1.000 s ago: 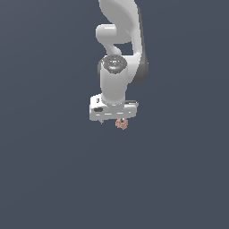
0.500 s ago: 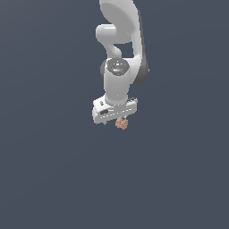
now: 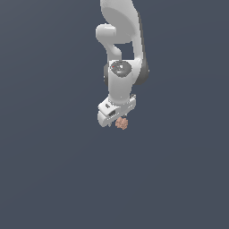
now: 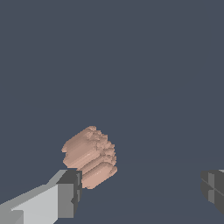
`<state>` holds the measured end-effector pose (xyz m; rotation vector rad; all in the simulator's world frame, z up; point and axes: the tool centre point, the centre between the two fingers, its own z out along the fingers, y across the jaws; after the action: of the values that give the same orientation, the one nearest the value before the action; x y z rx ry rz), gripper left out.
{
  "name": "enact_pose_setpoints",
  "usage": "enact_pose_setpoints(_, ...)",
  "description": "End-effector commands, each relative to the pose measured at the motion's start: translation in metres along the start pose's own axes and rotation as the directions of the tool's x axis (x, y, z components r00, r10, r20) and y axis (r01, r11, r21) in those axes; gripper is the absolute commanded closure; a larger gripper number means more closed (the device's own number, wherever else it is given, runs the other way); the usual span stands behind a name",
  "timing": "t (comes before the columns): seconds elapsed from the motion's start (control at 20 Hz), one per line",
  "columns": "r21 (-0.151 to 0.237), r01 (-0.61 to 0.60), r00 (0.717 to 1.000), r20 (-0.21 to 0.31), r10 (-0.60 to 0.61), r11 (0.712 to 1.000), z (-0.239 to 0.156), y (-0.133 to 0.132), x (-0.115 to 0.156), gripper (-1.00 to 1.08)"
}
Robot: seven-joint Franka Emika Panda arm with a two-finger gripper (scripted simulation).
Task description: Pick up the object and move it to a goal position.
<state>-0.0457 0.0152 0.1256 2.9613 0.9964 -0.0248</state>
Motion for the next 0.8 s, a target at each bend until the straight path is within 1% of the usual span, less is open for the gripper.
enact_pose_setpoints(0.0, 0.001, 0.076, 0.997, -0.002, -0.076, 0.997, 0.004, -0.006, -0.002, -0.92)
enact_pose_setpoints(0.15, 0.002, 0.164, 0.987, -0.006, -0.164, 0.987, 0.009, -0.013, -0.004, -0.92)
enact_pose_setpoints(0.3, 0.002, 0.25, 0.968, -0.009, -0.25, 0.968, 0.014, -0.02, -0.006, -0.92)
enact_pose_setpoints(0.55, 0.001, 0.382, 0.924, -0.015, -0.382, 0.924, 0.021, -0.031, -0.009, -0.92)
enact_pose_setpoints(0.75, 0.0, 0.459, 0.889, -0.018, -0.458, 0.889, 0.025, -0.038, -0.011, -0.92)
